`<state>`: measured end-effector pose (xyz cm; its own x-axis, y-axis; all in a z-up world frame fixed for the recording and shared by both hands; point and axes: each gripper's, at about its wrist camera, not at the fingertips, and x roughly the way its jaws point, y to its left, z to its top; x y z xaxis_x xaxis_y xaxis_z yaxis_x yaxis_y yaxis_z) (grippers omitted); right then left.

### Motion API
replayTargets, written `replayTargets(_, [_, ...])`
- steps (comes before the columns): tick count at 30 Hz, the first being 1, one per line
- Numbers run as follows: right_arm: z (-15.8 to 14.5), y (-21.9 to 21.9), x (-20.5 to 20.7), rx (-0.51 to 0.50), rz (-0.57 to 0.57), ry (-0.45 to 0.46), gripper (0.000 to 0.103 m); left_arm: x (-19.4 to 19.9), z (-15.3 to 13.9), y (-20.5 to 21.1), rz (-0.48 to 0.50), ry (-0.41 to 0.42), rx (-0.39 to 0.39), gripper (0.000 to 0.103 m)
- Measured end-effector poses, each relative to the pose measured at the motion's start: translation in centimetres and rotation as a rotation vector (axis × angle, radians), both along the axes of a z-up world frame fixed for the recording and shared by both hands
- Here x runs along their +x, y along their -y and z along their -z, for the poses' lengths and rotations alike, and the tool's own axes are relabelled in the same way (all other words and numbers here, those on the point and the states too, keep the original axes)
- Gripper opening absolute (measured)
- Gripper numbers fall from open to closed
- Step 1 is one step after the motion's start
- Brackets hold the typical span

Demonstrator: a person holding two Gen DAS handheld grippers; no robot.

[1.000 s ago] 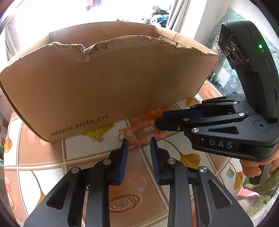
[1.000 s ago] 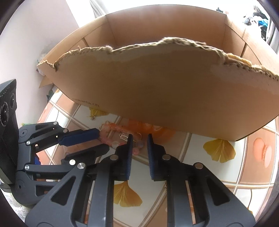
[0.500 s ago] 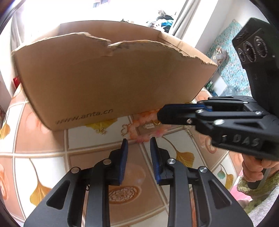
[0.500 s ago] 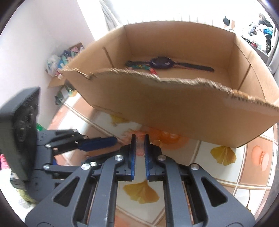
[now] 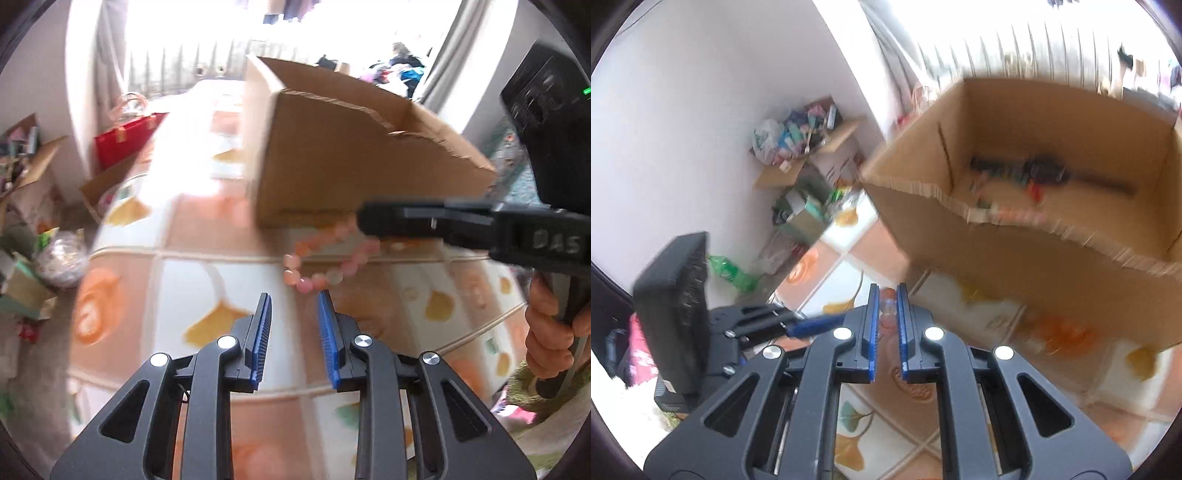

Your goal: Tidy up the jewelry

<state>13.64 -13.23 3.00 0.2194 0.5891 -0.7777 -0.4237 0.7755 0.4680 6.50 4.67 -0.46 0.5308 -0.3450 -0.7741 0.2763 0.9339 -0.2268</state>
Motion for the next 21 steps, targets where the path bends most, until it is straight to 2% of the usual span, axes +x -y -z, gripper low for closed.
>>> replayTargets(1, [1.1,0.4,0.1,-0.011,0.021,-0.043,0.017,-0.2,0.2,-0.2,-0.006,-0.005,0.016,0.026])
replayTargets(3, [2.1,1.7,-0.2,-0.044,0.058,-0.075,0.025,-0.1,0.4,-0.1,-0.007,-0.008,0.027,0.026])
replayTargets(7, [1.3,5.3,-1.3,-0.079,0.146,-0.048,0.035,-0.2,-0.1,0.7,0.038,0.011,0.018,0.026])
replayTargets(13, [0.4,10.8,-3.9,-0.163,0.268,-0.016,0.036,-0.5,-0.3,3.8,0.161,0.009,0.011,0.026])
replayTargets(17, [1.1,12.1,-5.7,-0.199,0.282,-0.02,0.035,-0.9,0.0,7.1,0.257,0.009,0.019,0.026])
replayTargets(21, [1.1,12.3,-6.9,-0.258,0.282,0.031,0.035,-0.8,0.5,10.0,0.316,0.011,0.044,0.026])
